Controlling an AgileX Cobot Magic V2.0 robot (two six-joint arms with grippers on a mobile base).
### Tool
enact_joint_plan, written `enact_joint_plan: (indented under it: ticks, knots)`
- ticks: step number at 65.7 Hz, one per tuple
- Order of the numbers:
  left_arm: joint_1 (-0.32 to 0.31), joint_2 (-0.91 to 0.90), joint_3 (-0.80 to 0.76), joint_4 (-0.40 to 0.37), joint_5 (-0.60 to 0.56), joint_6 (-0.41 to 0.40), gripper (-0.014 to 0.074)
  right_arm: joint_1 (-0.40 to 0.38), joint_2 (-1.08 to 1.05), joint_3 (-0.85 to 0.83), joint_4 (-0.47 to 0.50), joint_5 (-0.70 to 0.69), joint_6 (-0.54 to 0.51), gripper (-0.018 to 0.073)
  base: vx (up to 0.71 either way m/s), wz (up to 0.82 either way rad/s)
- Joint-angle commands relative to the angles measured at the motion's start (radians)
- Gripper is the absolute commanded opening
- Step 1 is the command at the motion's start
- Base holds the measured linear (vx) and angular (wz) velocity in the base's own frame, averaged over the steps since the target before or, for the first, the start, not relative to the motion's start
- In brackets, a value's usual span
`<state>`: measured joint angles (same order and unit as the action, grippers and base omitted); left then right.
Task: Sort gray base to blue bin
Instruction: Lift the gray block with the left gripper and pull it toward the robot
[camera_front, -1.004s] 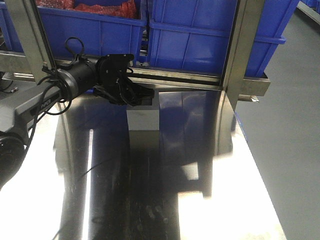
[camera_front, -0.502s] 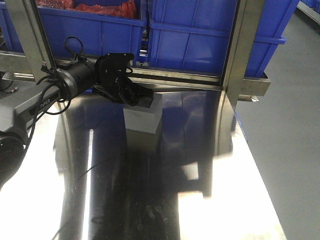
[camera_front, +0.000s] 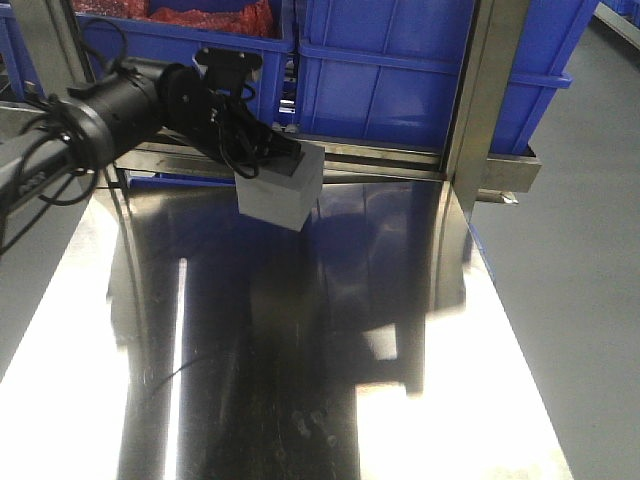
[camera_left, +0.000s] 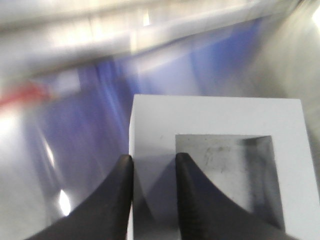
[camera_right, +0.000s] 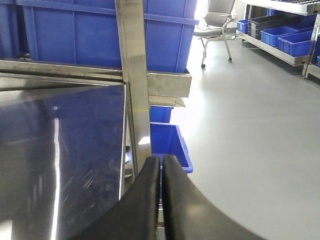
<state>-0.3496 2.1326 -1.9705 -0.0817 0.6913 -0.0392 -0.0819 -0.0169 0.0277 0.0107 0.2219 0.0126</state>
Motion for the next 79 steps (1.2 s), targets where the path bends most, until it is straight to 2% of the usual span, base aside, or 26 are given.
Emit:
enact_joint_plan:
  ticks: [1, 21, 59, 79]
  knots:
    - [-0.006, -0.14, 0.041, -0.006, -0.129, 0.008, -0.0008, -0.009, -0.002, 0.002, -0.005, -0.075, -0.013, -0.0005, 0.0, 0.0]
    - [-0.006, -0.382, 0.354, -0.006, -0.331, 0.008, -0.0008, -0.009, -0.002, 0.002, -0.005, -0.075, -0.013, -0.0005, 0.0, 0.0]
    - [-0.006, -0.901, 0.944, -0.006, -0.602, 0.007, -0.0008, -0.009, -0.002, 0.002, -0.005, -0.075, -0.013, -0.0005, 0.0, 0.0]
    - [-0.006, -1.21, 1.199, -0.006, -0.637, 0.007, -0.0008, -0.009, -0.002, 0.002, -0.005, -0.075, -0.013, -0.0005, 0.0, 0.0]
